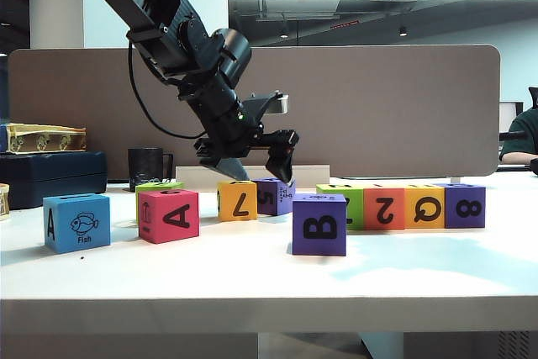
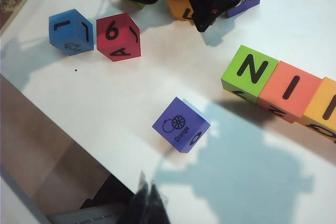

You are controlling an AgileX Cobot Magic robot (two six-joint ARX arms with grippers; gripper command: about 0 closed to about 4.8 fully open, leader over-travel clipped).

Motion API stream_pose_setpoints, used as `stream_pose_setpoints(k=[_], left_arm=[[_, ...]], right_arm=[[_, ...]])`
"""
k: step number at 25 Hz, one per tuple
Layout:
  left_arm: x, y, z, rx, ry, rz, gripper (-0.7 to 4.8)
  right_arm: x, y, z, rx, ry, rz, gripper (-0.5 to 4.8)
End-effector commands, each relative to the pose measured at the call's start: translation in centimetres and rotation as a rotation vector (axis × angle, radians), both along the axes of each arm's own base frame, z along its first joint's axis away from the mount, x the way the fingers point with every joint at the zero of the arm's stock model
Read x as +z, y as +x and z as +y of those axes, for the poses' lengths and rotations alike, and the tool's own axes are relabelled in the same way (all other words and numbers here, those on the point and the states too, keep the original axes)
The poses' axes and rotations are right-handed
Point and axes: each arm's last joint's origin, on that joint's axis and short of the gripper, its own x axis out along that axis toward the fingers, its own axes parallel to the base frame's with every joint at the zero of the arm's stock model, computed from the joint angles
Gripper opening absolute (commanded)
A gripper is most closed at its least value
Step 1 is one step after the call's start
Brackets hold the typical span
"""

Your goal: Select the appropriate blocks from the scattered letter blocks on the table and arrange them in a row to spell out "LEARNING".

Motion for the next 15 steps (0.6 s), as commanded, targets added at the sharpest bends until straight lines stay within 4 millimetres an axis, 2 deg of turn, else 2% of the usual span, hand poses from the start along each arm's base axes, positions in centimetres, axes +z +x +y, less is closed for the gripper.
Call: stream_pose_setpoints(k=[1, 3, 9, 11, 15], left_arm=[[-0.10, 0.01, -0.18, -0.003, 0.000, -0.001, 4.19], [-0.19, 0.01, -0.18, -0.003, 0.001, 0.002, 3.46], [-0.25, -0.05, -0.15, -0.003, 0.005, 0.011, 3.33], [-0.20, -0.05, -0.22, -0.013, -0.002, 0.010, 2.73], [-0.18, -0.05, -0.22, -0.012, -0.003, 0.009, 2.67]], right_arm=[[0.38, -0.06, 0.01, 0.001, 0.009, -0.023, -0.01], [0.38, -0.06, 0.01, 0.000, 0.009, -0.023, -0.01], [0.38, -0.06, 0.01, 0.000, 0.009, -0.023, -0.01], [0.38, -0.05, 0.01, 0.000, 0.009, -0.023, -0.01], [0.38, -0.05, 0.01, 0.000, 0.009, -0.023, -0.01]])
